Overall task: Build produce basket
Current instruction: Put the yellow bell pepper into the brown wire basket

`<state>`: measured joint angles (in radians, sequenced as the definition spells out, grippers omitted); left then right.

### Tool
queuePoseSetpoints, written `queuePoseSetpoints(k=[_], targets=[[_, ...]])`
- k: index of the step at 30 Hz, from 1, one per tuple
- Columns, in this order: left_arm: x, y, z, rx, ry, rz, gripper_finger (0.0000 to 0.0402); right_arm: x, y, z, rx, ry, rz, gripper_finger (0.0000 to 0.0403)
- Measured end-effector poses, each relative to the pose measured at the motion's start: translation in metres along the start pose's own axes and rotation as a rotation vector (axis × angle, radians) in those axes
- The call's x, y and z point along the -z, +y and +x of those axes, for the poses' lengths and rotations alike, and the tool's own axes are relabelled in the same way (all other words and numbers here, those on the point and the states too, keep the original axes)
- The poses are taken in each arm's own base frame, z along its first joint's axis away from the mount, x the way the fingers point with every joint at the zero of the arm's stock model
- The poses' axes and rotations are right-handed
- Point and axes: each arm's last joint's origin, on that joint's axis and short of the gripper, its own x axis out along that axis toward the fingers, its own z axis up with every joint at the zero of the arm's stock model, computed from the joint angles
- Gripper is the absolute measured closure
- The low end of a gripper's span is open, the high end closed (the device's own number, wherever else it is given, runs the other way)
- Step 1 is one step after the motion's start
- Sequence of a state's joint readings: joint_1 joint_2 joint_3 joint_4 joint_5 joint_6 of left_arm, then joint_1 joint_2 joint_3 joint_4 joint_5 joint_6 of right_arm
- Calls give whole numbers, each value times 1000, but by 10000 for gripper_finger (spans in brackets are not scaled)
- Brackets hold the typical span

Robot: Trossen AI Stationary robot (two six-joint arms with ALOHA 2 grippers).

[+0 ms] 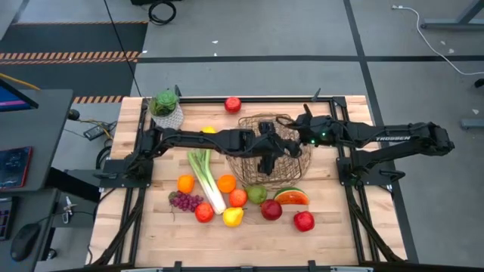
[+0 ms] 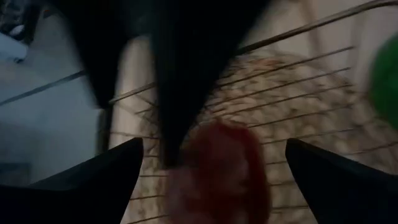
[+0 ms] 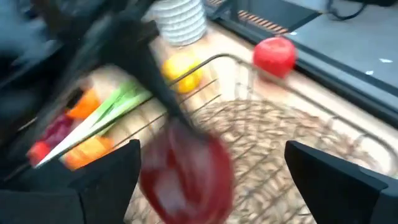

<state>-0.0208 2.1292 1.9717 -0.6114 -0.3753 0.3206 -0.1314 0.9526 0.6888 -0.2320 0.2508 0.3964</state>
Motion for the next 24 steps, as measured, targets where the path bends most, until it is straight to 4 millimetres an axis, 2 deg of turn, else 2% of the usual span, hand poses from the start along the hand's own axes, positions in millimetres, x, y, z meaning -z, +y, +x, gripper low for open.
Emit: queuePoseSetpoints(k=[8, 15, 24], targets=[[0, -5, -2, 5, 9, 17, 2, 5, -3, 1, 50, 43, -15, 3], [7, -7, -5, 48, 80, 43, 2, 7, -4, -3, 50, 63, -18, 3], [27, 9, 2, 111, 197, -60, 2, 8, -6, -8, 51, 78, -22, 3]])
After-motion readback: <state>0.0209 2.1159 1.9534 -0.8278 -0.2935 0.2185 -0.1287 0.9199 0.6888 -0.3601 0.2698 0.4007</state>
